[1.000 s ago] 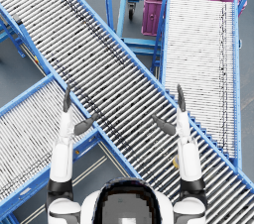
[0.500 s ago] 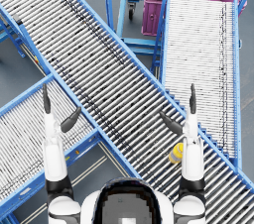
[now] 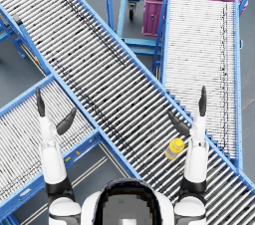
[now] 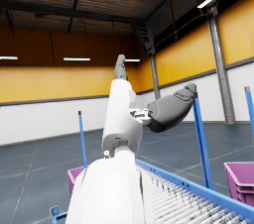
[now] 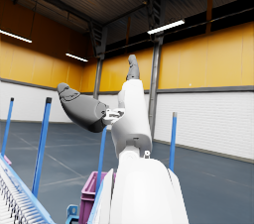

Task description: Pick up the oil and place it on the left assembly line, put the cola on the right, and keep Sprite still

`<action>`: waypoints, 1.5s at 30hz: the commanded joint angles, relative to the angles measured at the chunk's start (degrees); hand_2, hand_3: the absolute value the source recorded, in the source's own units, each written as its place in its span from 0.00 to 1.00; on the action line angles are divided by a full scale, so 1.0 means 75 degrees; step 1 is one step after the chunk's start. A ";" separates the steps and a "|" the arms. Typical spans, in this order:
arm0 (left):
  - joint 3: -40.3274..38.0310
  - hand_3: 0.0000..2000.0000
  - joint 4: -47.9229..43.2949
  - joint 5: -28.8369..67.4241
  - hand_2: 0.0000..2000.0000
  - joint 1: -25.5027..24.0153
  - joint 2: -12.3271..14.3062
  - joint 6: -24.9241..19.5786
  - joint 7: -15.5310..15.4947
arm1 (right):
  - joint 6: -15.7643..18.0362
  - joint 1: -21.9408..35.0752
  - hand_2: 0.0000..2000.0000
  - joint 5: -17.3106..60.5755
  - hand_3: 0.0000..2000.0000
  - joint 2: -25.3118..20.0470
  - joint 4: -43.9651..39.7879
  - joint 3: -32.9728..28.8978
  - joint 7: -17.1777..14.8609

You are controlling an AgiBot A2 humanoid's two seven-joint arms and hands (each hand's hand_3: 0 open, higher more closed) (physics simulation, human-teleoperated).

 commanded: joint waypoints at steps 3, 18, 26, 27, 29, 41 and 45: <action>0.0025 0.00 -0.0005 0.0000 0.00 0.0056 -0.0013 0.0000 0.0000 | 0.0000 0.0064 0.00 0.0000 0.00 0.0000 0.0002 -0.0024 0.0000; 0.0154 0.00 0.0041 0.0000 0.00 0.0019 0.0043 0.0000 0.0000 | 0.0000 -0.0035 0.00 0.0000 0.00 -0.0080 -0.0075 0.0017 0.0000; 0.0146 0.00 -0.0014 0.0000 0.00 0.0032 0.0059 0.0000 0.0000 | 0.0000 -0.0349 0.00 0.0000 0.00 -0.0159 -0.0034 0.0059 0.0000; 0.0188 0.00 0.0010 0.0000 0.00 0.0053 0.0057 0.0000 0.0000 | 0.0000 -0.0446 0.00 0.0000 0.00 -0.0174 0.0038 0.0098 0.0000; 0.0229 0.00 0.0035 0.0000 0.00 0.0076 0.0057 0.0000 0.0000 | 0.0000 -0.0612 0.00 -0.0001 0.00 -0.0197 0.0056 0.0178 0.0000; 0.0396 0.00 -0.0138 0.0000 0.00 -0.0022 0.0128 0.0000 0.0000 | 0.0000 -0.1523 0.00 0.0000 0.00 -0.0362 0.0420 0.0199 0.0000; 0.0430 0.00 -0.0086 0.0000 0.00 -0.0081 0.0158 0.0000 0.0000 | 0.0000 -0.2040 0.00 0.0000 0.00 -0.0357 0.0396 0.0638 0.0000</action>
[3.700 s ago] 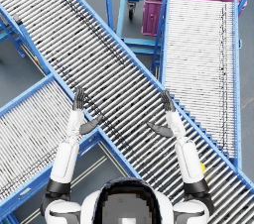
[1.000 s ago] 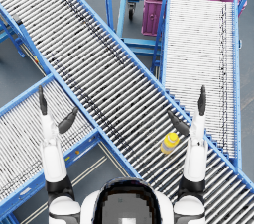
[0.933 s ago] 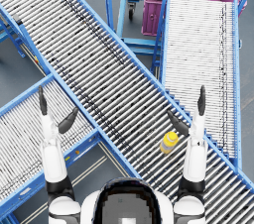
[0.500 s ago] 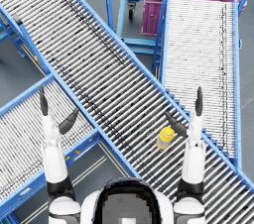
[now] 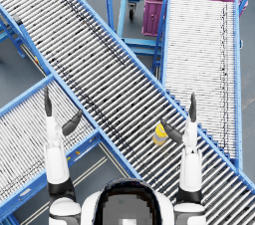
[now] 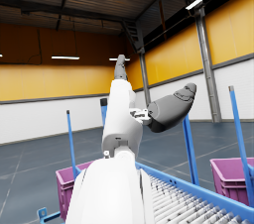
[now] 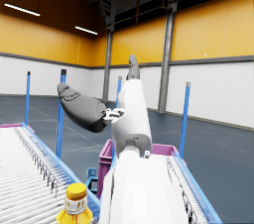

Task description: Pick up the oil and place it on the left assembly line, put the cola on the right, and keep Sprite still

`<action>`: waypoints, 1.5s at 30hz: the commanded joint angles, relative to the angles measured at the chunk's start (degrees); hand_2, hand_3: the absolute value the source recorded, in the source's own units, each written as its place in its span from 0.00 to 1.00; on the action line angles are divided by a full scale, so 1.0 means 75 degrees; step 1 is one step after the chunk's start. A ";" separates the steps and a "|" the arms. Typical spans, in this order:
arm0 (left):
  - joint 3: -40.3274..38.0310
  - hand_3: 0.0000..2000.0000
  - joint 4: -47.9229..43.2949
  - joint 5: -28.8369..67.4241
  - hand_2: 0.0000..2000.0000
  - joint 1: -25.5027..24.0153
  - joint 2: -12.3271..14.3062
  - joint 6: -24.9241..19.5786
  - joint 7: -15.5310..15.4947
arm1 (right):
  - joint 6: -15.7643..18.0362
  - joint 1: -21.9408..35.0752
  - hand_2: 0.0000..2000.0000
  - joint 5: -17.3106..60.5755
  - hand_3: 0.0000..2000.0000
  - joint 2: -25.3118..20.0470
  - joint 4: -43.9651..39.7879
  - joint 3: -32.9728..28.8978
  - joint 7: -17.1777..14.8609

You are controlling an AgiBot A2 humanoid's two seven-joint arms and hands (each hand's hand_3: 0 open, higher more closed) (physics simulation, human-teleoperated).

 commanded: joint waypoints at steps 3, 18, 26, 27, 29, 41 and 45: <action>0.0033 0.00 -0.0055 0.0000 0.00 -0.0061 0.0025 0.0000 0.0000 | 0.0000 -0.0773 0.00 0.0000 0.00 0.0069 -0.0271 0.0637 0.0000; 0.0229 0.00 -0.0009 0.0000 0.00 -0.0152 0.0106 0.0000 0.0000 | 0.0000 -0.1251 0.00 0.0001 0.00 0.0029 -0.2457 0.1331 0.0000; 0.0386 0.00 0.0392 0.0000 0.00 0.0011 0.0134 0.0000 0.0000 | 0.0000 -0.0426 0.00 0.0001 0.00 -0.0285 -0.4236 0.1659 0.0000; 0.0403 0.00 0.0463 0.0000 0.00 0.0061 0.0136 0.0000 0.0000 | 0.0000 -0.0300 0.00 0.0001 0.00 -0.0331 -0.4517 0.1716 0.0000; 0.0378 0.00 0.0512 0.0000 0.00 0.0065 0.0147 0.0000 0.0000 | 0.0000 0.0000 0.00 0.0000 0.00 -0.0439 -0.5109 0.1869 0.0000; 0.0169 0.00 0.0833 0.0000 0.00 0.0079 0.0208 0.0000 0.0000 | -0.0004 0.1259 0.00 0.0000 0.00 -0.0930 -0.7522 0.2308 0.0008; 0.0200 0.00 0.0839 0.0000 0.00 -0.0011 0.0235 0.0000 0.0000 | 0.0080 0.1236 1.00 0.0003 0.49 -0.0941 -0.7300 0.2178 0.0025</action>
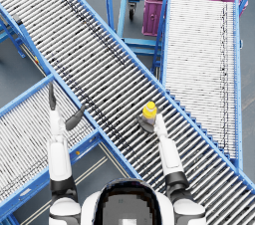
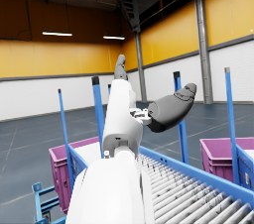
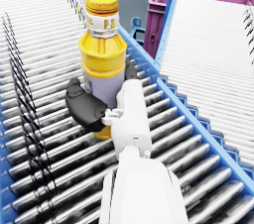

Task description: Pick up the oil and place it on the left assembly line, put the cola on the right, and keep Sprite still

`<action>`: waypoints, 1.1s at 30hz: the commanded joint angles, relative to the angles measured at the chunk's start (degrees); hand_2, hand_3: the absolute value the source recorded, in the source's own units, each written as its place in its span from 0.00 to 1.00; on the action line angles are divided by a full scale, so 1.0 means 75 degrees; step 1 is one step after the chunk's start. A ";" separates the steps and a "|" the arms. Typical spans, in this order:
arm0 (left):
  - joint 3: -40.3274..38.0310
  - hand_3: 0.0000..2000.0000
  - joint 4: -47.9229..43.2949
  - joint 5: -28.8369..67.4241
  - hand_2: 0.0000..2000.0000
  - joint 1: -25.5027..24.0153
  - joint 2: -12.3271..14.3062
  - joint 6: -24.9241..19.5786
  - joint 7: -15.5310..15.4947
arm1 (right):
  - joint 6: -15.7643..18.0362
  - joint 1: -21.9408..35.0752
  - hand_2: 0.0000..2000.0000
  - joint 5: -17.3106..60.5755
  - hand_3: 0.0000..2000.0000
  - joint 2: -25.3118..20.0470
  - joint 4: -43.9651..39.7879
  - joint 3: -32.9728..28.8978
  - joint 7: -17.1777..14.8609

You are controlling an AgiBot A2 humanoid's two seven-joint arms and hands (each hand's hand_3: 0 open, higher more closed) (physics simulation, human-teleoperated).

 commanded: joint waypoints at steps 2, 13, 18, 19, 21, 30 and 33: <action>-0.0051 0.00 -0.0114 0.0000 0.00 -0.0005 0.0009 0.0000 0.0000 | 0.0034 0.0210 1.00 -0.0002 0.82 -0.0067 -0.0088 -0.0056 -0.0011; 0.0228 0.00 -0.0608 0.0000 0.00 -0.0646 0.0129 0.0000 0.0000 | 0.0166 0.0428 1.00 0.0000 1.00 -0.0281 0.3683 -0.0509 -0.0007; 0.1138 0.00 -0.0828 0.0000 0.00 -0.1173 0.0084 0.0000 0.0000 | 0.0377 0.1179 1.00 -0.0003 1.00 0.0762 0.4597 0.0483 0.0003; 0.1382 0.00 -0.0818 0.0000 0.00 -0.1264 0.0058 0.0000 0.0000 | 0.0409 0.1046 1.00 -0.0006 1.00 -0.0238 0.4747 -0.0341 -0.0001; 0.1629 0.00 -0.0849 0.0001 0.00 -0.1269 0.0068 0.0000 0.0000 | 0.0366 0.1186 1.00 -0.0002 1.00 -0.0339 0.5043 -0.0183 -0.0006; 0.3519 0.00 -0.0420 0.0002 0.00 -0.0708 0.0653 0.0000 0.0000 | 0.0454 0.1598 1.00 0.0001 1.00 0.0246 0.5579 0.1528 0.0005; 0.3683 0.00 -0.0235 0.0002 0.00 -0.0500 0.0878 0.0000 0.0000 | 0.0406 0.1519 1.00 0.0002 1.00 0.0227 0.5621 0.1747 0.0007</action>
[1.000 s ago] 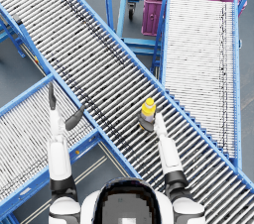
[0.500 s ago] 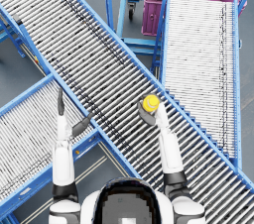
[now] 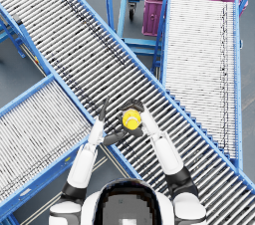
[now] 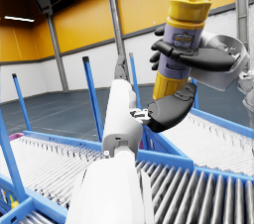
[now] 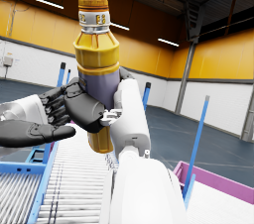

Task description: Pick up the oil and place it on the left assembly line, put the cola on the right, and keep Sprite still

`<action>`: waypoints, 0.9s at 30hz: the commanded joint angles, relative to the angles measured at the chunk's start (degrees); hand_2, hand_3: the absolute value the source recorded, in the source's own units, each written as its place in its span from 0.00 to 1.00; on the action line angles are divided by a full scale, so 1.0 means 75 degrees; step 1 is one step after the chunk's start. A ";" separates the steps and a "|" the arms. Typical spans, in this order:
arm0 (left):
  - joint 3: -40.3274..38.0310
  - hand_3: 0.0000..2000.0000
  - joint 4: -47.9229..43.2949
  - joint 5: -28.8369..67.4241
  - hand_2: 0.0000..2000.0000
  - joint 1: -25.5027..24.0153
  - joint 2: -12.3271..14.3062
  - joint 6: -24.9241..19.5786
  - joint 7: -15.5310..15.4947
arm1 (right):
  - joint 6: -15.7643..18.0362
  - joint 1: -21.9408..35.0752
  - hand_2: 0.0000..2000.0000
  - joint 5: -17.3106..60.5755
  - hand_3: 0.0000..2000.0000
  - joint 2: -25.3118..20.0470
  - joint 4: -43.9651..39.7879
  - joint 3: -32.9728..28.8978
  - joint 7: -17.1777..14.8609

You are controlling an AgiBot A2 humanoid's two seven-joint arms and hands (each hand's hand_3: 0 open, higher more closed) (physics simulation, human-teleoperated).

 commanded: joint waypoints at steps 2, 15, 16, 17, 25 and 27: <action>0.0370 0.00 0.0304 0.0000 0.00 0.0410 0.0364 0.0000 0.0000 | -0.0019 -0.0003 1.00 0.0000 1.00 -0.0053 0.0166 0.0419 0.0001; 0.0273 0.49 0.0337 0.0012 1.00 0.0612 0.0666 -0.0746 0.0013 | -0.0413 -0.0311 1.00 0.0015 1.00 -0.0025 0.0271 0.0689 0.0008; 0.0272 0.65 0.0292 0.0012 1.00 0.0604 0.0672 -0.0768 0.0019 | -0.0434 -0.0343 1.00 0.0012 1.00 -0.0010 0.0212 0.0699 0.0019; 0.0264 0.82 0.0292 0.0012 1.00 0.0599 0.0683 -0.0762 0.0034 | -0.0476 -0.0364 1.00 0.0008 1.00 -0.0009 0.0204 0.0700 0.0025; -0.0275 1.00 0.0280 0.0002 1.00 0.0530 0.0761 -0.0482 0.0014 | -0.0514 -0.0358 0.00 -0.0001 0.18 -0.0217 0.0522 0.0269 -0.0025; -0.0763 1.00 0.0333 0.0001 1.00 0.0446 0.0732 -0.0506 0.0011 | -0.0501 -0.0479 0.00 -0.0001 0.00 -0.0152 0.0930 -0.0094 -0.0028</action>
